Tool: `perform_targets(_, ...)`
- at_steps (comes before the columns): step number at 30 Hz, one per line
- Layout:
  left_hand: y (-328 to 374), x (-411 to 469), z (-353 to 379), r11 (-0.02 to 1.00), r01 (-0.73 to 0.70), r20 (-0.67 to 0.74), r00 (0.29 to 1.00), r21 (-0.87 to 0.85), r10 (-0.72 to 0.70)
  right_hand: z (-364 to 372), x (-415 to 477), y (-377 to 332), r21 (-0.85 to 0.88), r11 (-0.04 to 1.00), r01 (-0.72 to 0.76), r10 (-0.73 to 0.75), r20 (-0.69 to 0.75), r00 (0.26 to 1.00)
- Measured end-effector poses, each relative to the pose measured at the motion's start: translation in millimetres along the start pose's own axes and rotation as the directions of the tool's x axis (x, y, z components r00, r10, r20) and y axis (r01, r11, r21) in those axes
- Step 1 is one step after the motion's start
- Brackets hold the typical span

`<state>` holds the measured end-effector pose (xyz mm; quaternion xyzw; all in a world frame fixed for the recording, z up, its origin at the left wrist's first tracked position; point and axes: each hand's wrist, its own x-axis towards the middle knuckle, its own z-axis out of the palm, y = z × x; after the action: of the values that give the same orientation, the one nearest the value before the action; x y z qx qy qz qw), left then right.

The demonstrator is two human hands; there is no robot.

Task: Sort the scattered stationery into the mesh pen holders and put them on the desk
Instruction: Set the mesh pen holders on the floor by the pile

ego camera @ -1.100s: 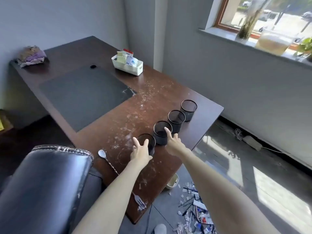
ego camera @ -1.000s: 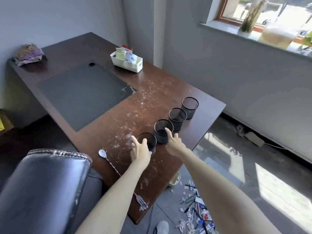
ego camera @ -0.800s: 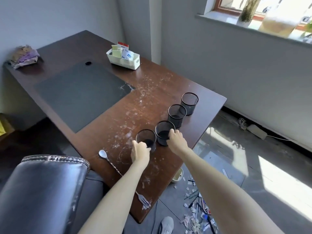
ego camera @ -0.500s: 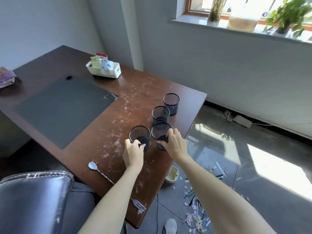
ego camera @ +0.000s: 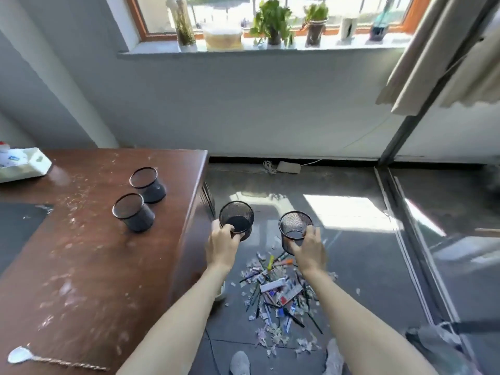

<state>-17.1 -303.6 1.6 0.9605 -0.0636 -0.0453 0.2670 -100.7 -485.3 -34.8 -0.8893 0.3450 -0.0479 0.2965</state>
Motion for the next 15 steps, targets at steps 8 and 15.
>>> perform_targets(8, 134.1, -33.3, 169.2, 0.999, 0.004, 0.285, 0.958, -0.049, 0.010, -60.2, 29.1, 191.5, 0.000, 0.970, -0.243, 0.243, 0.022, 0.970)
perform_targets(15, 208.7, -43.9, 333.0, 0.995, 0.086, 0.479, 0.876, -0.048, -0.053, -57.6, 77.9, 339.8, 0.059, 0.885, -0.461, 0.463, -0.013, 0.886)
